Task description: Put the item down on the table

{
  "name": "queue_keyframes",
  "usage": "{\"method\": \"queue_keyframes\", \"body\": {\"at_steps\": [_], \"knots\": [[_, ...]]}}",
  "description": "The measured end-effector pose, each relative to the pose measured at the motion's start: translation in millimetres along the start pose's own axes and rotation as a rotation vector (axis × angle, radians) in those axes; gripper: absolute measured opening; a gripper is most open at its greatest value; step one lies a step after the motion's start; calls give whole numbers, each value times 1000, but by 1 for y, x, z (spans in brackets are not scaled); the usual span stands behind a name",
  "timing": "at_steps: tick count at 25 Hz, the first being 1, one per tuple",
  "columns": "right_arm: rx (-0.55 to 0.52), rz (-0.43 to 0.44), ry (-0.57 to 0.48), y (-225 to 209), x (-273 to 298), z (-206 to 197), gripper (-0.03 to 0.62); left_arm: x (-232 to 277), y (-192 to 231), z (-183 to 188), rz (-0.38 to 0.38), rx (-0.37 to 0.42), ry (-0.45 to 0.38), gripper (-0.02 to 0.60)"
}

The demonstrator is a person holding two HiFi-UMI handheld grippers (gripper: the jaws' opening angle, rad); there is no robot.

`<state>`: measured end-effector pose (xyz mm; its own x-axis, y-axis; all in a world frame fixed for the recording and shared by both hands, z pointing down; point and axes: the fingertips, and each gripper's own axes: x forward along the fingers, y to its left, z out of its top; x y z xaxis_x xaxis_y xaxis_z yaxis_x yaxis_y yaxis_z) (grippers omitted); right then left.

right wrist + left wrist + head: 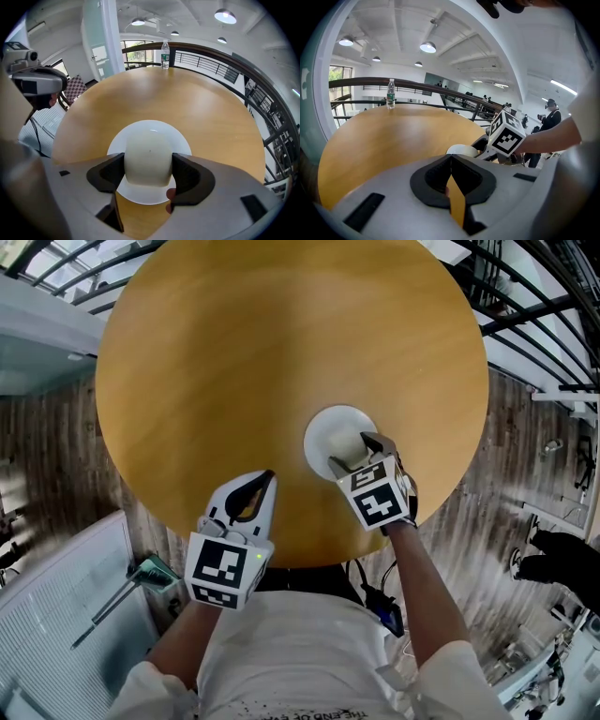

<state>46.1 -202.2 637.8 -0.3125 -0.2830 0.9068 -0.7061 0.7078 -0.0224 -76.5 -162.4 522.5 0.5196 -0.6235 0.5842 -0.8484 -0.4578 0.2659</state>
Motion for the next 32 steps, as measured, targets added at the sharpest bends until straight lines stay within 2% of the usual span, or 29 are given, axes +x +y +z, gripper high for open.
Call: {"method": "queue_keyframes", "body": {"at_steps": [17,32], "knots": [[-21,10,56,-2,12,-3,310,2,5,-2,2,-9,12,23],[-21,63,66,2,16,-2,310,1,7,-3,-1,-14,18,23]]}}
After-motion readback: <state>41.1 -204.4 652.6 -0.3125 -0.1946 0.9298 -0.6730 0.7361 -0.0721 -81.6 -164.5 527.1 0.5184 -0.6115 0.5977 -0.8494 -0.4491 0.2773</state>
